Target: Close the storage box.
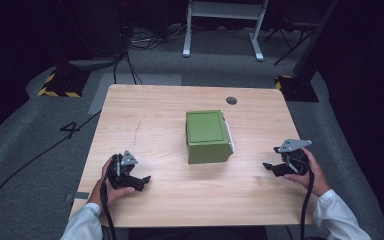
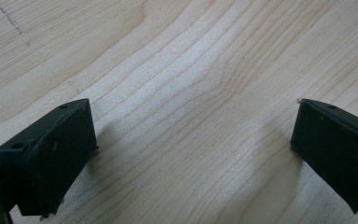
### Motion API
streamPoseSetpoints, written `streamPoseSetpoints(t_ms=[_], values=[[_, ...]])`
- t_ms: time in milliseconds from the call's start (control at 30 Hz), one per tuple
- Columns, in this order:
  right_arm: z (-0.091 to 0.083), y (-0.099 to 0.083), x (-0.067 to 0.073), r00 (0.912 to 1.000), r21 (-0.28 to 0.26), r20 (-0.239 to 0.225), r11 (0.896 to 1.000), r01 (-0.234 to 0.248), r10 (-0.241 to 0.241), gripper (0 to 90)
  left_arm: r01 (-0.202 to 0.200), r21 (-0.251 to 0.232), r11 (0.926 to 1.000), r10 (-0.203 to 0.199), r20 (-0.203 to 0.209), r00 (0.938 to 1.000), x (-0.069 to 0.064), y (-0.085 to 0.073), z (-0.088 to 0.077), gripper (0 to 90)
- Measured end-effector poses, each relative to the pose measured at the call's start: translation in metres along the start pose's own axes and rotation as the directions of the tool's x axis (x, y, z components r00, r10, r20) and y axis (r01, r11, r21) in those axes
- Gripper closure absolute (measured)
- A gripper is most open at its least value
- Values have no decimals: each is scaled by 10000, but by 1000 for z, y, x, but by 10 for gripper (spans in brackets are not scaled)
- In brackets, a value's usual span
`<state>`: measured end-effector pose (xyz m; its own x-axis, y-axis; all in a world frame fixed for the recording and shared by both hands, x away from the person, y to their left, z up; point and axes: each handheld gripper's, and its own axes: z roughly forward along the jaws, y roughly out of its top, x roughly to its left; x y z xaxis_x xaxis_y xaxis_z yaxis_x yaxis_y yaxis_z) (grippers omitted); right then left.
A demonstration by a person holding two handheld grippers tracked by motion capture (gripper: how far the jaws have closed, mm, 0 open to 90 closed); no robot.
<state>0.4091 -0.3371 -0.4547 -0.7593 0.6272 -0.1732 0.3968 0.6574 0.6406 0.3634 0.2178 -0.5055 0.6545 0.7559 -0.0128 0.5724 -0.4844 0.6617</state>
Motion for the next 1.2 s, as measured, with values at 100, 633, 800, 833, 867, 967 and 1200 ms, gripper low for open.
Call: streamPoseSetpoints(t_ms=[100,633,800,833,867,967,1200], values=[[-2,-11,1,9999,40,48,9999,-102,102,228,2,2,10000,-2,5,10000,0,0,0,2],[-9,-69,2,9916,-245,160,9915,-1277,1281,214,-6,5,10000,6,8,10000,0,0,0,2],[-13,-80,-1,9842,-515,19,9829,-1767,1771,202,-3,3,10000,3,5,10000,0,0,0,2],[-14,-83,-2,9825,-557,26,9810,-1858,1862,195,-9,4,10000,9,8,10000,0,0,0,2],[-15,-85,-3,9808,-614,29,9790,-1944,1949,186,-4,4,10000,4,7,10000,0,0,0,2],[-16,-93,-4,9704,-845,-22,9669,-2409,2416,169,-3,7,10000,3,6,10000,0,0,0,2],[-19,-99,-2,9635,-1054,145,9587,-2642,2672,165,-1,-4,10000,1,3,10000,0,0,0,2]])
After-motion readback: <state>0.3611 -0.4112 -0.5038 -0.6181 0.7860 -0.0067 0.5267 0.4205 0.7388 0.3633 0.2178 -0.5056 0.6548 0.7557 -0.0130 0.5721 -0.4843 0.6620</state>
